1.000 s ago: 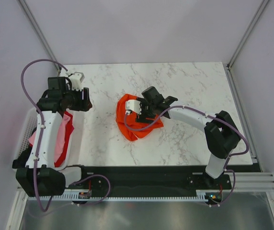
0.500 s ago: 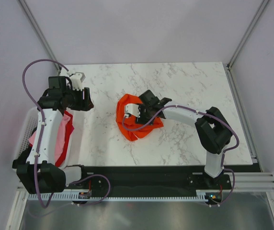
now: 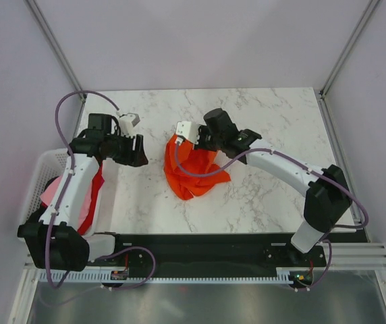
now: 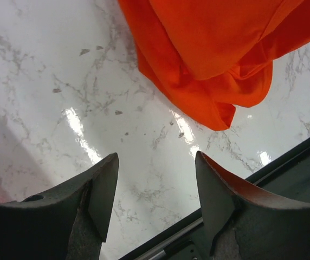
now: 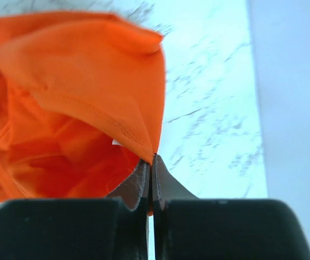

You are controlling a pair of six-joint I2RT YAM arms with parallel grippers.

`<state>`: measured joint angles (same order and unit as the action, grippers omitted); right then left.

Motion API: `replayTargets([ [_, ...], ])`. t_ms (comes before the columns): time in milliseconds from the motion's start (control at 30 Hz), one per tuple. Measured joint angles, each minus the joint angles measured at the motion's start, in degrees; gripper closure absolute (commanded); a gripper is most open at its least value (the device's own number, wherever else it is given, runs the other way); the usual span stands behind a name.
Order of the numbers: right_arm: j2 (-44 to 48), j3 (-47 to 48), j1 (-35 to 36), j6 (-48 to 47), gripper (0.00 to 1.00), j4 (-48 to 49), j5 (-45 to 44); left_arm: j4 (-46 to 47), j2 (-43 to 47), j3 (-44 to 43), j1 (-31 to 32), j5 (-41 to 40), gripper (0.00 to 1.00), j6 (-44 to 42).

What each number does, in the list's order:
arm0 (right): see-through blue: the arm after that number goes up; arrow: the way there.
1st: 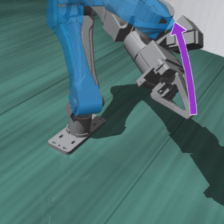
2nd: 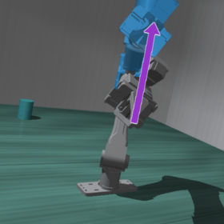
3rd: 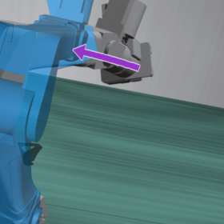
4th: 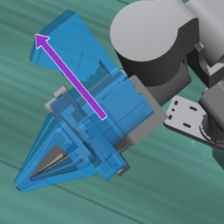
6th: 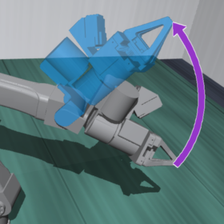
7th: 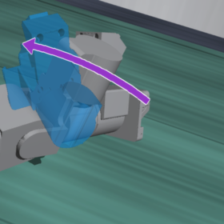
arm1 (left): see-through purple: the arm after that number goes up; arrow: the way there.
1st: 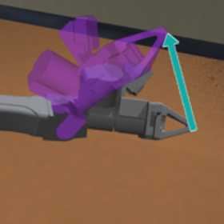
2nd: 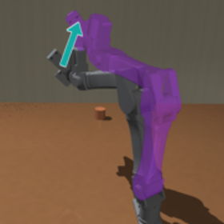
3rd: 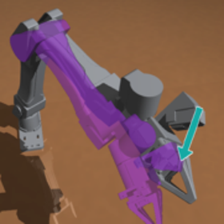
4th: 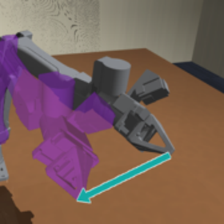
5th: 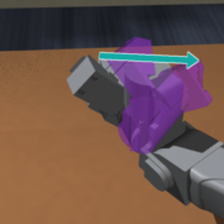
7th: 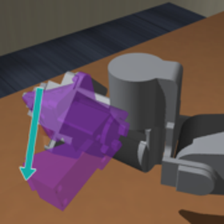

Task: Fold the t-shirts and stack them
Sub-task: Flatten the tshirt out

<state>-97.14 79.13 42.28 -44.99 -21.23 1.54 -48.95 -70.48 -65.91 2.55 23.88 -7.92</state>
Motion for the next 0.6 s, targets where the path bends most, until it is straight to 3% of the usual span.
replayTargets([
  [200,3.43,2.12,-0.87,3.37,1.00,2.29,-2.29,0.72,-5.25,0.00,6.82,1.92,0.37,0.59],
  [267,3.19,2.12,-2.16,4.61,1.00,2.36,-3.06,1.07,-7.85,0.20,9.16,2.12,0.34,0.92],
  [600,2.38,2.08,-9.62,7.13,1.00,2.40,-5.62,4.70,-18.69,3.34,17.25,1.70,0.34,2.89],
])
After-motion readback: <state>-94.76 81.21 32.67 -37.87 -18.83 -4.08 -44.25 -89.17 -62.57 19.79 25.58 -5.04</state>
